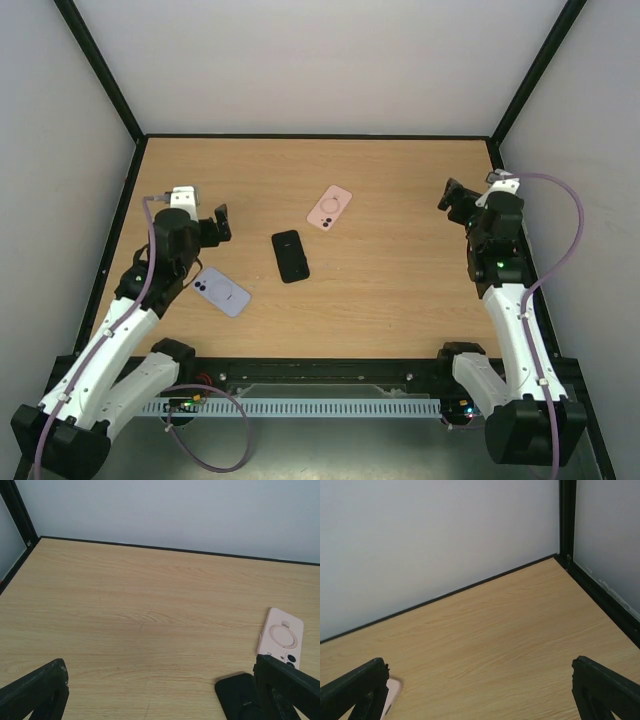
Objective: Take the phone out of the phone case
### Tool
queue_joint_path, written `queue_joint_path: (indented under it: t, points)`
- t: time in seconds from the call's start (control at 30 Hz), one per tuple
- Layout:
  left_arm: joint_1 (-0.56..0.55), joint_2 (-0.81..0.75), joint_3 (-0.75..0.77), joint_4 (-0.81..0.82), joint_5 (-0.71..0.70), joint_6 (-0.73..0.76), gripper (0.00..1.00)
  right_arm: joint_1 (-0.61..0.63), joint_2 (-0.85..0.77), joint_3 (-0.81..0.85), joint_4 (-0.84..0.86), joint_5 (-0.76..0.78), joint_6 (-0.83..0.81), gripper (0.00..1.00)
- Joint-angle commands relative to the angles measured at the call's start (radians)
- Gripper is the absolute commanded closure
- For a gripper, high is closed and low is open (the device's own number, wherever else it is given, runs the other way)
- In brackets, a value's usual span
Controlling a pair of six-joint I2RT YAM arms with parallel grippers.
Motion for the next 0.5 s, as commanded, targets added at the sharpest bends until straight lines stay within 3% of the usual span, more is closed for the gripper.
queue_joint_path:
  t: [0.0,0.1,0.23,0.33,0.47]
  points:
    - [0.009,-0.021,-0.022,0.018,0.085,0.011,0.02,0.007,0.004,0.047,-0.102,-0.086,-0.057,0.03]
    - [0.010,-0.013,-0.025,0.040,0.217,0.024,0.04,0.008,-0.022,0.003,-0.133,-0.233,-0.141,0.02]
    - [-0.015,0.035,-0.014,0.036,0.315,0.030,0.05,0.009,-0.086,-0.062,-0.114,-0.285,-0.203,0.03]
    - [-0.072,0.085,0.004,0.005,0.317,0.033,0.01,0.010,-0.115,-0.085,-0.117,-0.313,-0.231,0.02]
    - [-0.279,0.194,0.083,-0.086,0.170,-0.036,0.00,0.010,-0.129,-0.095,-0.125,-0.356,-0.260,0.03]
